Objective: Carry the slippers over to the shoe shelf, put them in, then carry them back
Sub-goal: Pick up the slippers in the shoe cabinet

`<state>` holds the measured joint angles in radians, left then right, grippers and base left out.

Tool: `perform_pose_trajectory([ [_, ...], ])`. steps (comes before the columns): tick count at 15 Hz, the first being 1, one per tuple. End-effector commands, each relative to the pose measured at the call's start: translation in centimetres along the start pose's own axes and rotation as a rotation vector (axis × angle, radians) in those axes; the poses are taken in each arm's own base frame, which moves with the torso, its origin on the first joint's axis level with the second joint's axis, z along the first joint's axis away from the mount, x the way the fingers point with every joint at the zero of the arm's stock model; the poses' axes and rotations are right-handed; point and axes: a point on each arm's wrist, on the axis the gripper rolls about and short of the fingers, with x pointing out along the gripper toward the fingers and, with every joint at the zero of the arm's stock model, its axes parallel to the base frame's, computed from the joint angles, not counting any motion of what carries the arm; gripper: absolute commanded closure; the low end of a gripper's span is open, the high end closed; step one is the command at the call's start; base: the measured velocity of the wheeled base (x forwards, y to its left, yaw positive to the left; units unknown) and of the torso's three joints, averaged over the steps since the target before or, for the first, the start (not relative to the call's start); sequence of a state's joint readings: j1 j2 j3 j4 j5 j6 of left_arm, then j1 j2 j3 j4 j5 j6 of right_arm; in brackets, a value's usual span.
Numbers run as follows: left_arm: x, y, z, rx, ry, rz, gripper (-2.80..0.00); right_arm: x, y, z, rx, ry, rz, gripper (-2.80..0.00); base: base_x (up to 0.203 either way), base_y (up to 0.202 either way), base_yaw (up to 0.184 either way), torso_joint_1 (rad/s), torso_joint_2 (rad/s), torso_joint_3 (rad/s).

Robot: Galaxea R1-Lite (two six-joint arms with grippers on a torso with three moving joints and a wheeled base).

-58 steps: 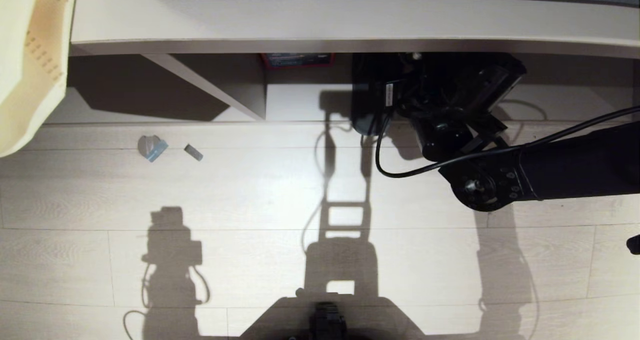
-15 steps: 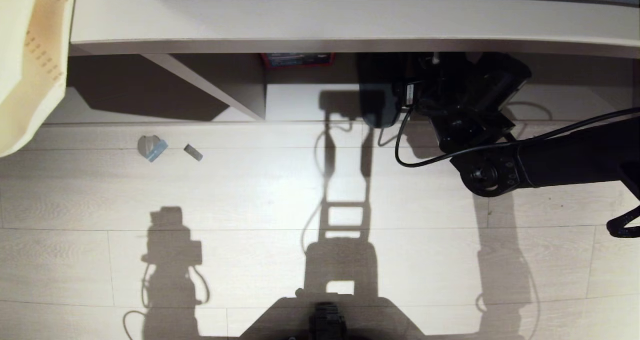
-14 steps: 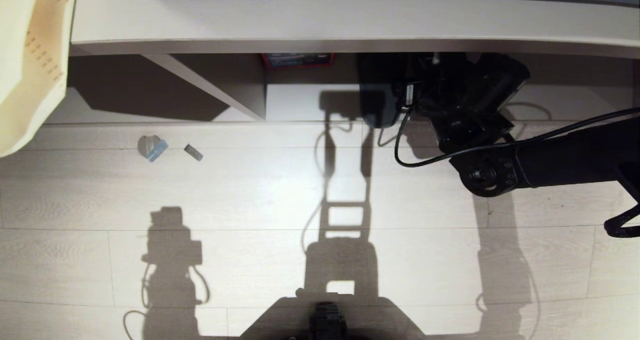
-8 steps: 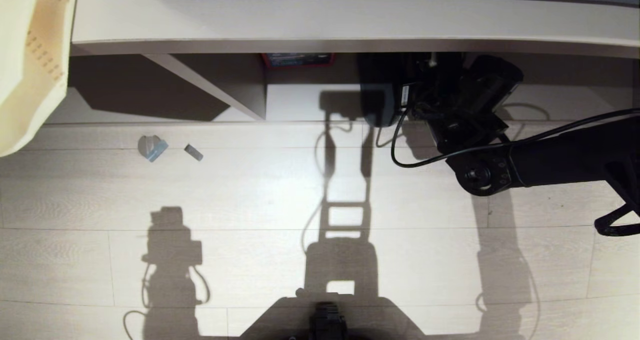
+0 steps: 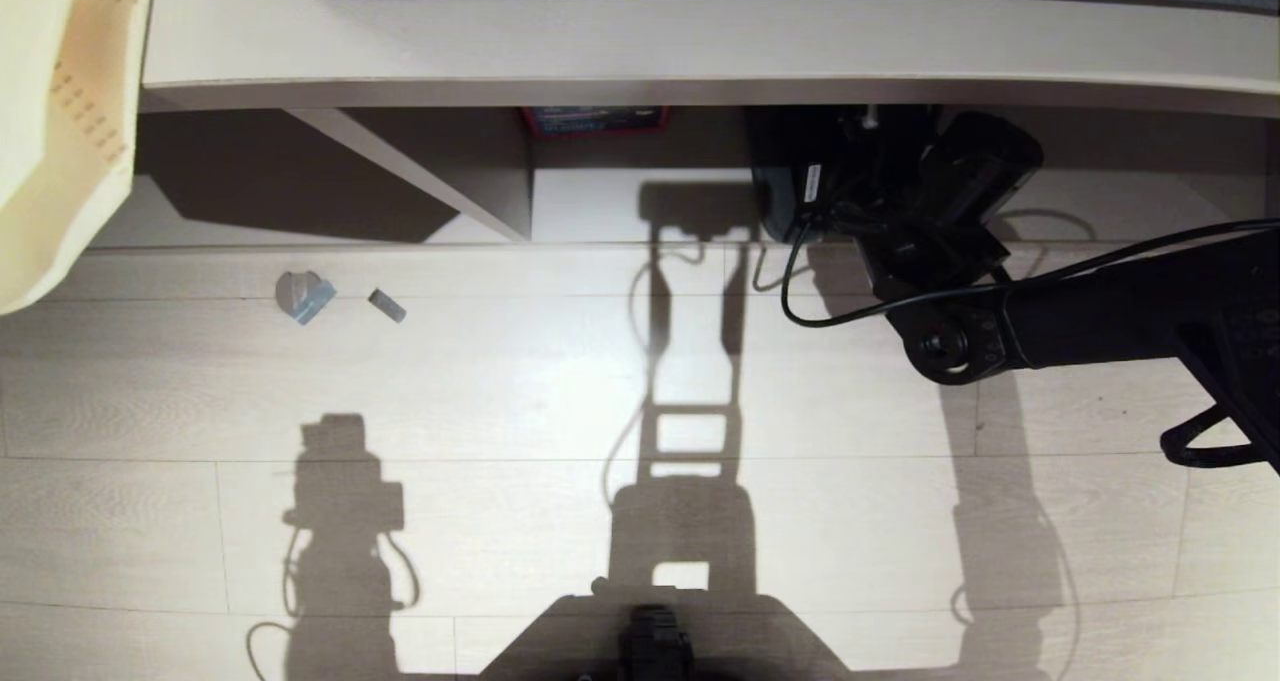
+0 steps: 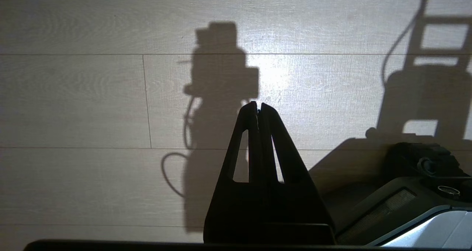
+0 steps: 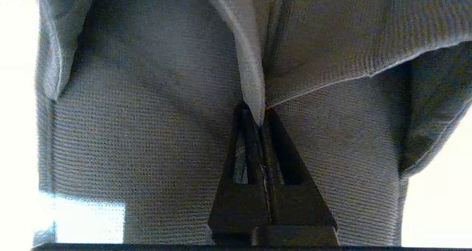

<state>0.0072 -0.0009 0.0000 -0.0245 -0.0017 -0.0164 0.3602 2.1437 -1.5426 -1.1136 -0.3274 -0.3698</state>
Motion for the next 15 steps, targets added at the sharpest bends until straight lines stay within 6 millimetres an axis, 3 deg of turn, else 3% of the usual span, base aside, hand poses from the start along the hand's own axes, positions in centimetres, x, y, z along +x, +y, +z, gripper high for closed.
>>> perform_pose_trajectory([
  [1, 0.1, 0.0, -0.2, 0.0, 0.008, 0.001, 0.0, -0.6, -0.3, 0.5, -0.002, 0.005, 0.007, 0.0, 0.0, 0.0, 0.0, 0.0, 0.0, 0.0],
  [9, 0.1, 0.0, -0.2, 0.0, 0.008, 0.0, 0.0, -4.6, -1.9, 5.2, 0.033, -0.001, 0.058, 0.0, 0.0, 0.0, 0.0, 0.0, 0.0, 0.0],
  [15, 0.1, 0.0, -0.2, 0.0, 0.008, 0.001, 0.0, -7.8, -2.2, 5.6, 0.025, 0.052, 0.107, 0.0, 0.0, 0.0, 0.0, 0.0, 0.0, 0.0],
])
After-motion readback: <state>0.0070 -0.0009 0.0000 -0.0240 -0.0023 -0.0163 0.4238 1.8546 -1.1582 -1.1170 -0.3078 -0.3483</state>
